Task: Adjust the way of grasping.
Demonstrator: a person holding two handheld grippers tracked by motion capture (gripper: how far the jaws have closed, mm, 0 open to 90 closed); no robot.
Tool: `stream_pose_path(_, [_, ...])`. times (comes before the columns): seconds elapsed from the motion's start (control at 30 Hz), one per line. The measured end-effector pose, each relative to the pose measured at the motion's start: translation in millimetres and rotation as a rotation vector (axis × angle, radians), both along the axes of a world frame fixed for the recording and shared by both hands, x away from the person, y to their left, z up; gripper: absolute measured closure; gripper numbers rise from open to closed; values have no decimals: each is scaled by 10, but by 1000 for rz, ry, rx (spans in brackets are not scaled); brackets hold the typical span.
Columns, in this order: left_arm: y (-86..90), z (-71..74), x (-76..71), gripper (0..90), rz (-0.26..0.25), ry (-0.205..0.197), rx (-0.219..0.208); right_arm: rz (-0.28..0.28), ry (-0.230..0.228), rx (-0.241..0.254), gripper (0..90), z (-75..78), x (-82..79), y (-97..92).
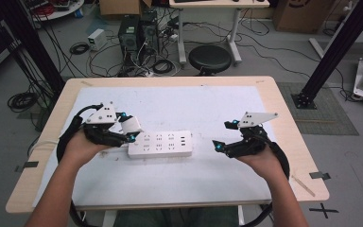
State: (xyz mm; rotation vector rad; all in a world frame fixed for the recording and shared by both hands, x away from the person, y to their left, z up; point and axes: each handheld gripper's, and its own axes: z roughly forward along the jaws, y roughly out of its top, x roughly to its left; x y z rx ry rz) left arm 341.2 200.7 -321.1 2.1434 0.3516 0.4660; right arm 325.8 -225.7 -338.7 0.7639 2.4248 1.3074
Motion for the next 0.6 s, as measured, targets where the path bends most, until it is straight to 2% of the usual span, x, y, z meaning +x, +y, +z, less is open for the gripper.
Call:
stream_pose_path(0.17, [-129,-36,-23,424,-35,-35,-1,13,19,5,184,-13,25,88])
stream_pose_path(0.2, [-197,-67,-43,424,-57,-51,-17,20,16,13,184,-17,31,110])
stream_pose_path(0.23, [-197,-67,-43,424,-57,-51,-17,25,17,13,184,-20,35,129])
stream_pose_path(0.27, [-273,-102,-65,425,-72,-74,-19,26,26,17,184,-22,35,152])
stream_pose_path(0.3, [-273,-102,-65,424,-72,-74,-19,35,27,23,184,-28,44,173])
stream_pose_path(0.33, [-350,-146,-87,424,-83,-93,-23,38,34,33,184,-34,48,196])
stream_pose_path(0.43, [-467,-214,-126,424,-106,-118,-16,54,52,49,184,-55,53,262])
stream_pose_path(0.6, [-612,-330,-200,424,-143,-131,-21,75,97,92,184,-135,9,387])
